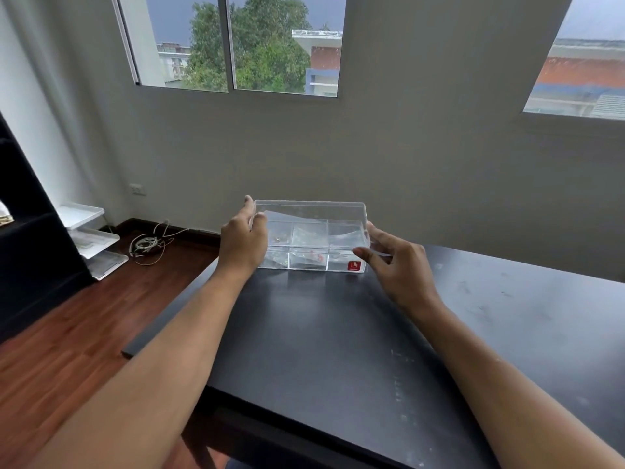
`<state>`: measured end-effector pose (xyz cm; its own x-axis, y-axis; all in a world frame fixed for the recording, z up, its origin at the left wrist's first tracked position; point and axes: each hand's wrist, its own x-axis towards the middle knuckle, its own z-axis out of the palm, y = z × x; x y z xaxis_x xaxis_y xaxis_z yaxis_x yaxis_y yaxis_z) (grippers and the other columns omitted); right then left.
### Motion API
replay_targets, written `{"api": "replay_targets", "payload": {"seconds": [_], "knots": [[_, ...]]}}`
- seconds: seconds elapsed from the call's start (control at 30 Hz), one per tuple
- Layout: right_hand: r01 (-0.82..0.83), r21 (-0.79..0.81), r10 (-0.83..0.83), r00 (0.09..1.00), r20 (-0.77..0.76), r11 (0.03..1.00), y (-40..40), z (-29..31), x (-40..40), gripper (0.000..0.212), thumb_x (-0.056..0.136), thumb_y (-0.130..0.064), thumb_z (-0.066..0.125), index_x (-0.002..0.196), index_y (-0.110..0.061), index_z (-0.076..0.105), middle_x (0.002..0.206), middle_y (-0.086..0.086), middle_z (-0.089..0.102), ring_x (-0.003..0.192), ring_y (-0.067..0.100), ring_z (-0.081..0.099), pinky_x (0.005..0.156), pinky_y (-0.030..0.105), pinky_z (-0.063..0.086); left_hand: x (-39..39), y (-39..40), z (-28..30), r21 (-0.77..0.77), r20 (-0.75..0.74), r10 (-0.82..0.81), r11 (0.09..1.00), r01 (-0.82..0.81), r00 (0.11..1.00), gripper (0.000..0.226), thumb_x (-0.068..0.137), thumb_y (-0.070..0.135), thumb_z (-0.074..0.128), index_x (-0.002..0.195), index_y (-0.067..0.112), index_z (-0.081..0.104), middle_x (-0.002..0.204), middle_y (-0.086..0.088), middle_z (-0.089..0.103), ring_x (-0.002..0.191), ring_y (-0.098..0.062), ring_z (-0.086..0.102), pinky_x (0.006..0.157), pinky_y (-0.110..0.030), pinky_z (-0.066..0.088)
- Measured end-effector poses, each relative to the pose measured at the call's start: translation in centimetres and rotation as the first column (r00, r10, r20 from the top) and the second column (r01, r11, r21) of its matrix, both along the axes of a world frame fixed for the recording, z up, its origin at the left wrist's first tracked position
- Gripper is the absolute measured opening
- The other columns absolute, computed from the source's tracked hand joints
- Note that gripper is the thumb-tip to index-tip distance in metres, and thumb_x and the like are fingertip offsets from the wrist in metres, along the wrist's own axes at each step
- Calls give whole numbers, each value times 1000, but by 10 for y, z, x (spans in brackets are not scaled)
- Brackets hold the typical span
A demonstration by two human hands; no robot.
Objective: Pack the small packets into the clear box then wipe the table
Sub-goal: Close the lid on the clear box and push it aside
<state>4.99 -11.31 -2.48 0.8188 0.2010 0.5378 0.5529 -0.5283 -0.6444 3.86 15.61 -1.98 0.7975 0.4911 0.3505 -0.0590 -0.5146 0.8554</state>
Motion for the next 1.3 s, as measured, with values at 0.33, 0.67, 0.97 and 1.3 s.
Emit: {"api": "replay_targets", "payload": {"seconds": [0.33, 0.67, 0.97, 1.3], "knots": [[31, -52, -31, 1000, 0, 998, -3, -1, 1, 57, 91, -40, 77, 139, -13, 65, 131, 2, 71, 116, 10, 71, 106, 34, 54, 3, 2, -3, 4, -112, -16, 1000, 17, 994, 59, 101, 27, 46, 155, 6, 36, 160, -9, 41, 148, -18, 37, 114, -20, 24], [46, -44, -47, 999, -20, 998, -3, -3, 2, 52, 85, -29, 85, 132, -10, 71, 121, 8, 77, 109, 13, 74, 96, 17, 52, 5, 4, -8, 14, -145, -70, 997, 72, 987, 61, 98, 28, 50, 154, 6, 39, 159, -7, 42, 146, -16, 41, 114, -20, 25], [65, -37, -64, 997, 34, 997, -3, -1, 1, 46, 86, -23, 86, 126, -5, 73, 88, 8, 81, 86, 14, 78, 92, 15, 55, 18, 6, -3, -39, -129, -157, 987, 153, 979, 57, 96, 30, 54, 151, 15, 47, 156, 1, 48, 144, -12, 42, 115, -24, 29], [69, -146, -53, 992, 111, 987, -6, -7, 13, 43, 91, -29, 80, 127, -7, 73, 83, 8, 78, 76, 24, 71, 81, 42, 59, 31, 13, -6, -34, -124, -155, 988, 152, 980, 46, 98, 27, 50, 142, 15, 57, 145, 2, 59, 132, -13, 52, 102, -20, 34]]}}
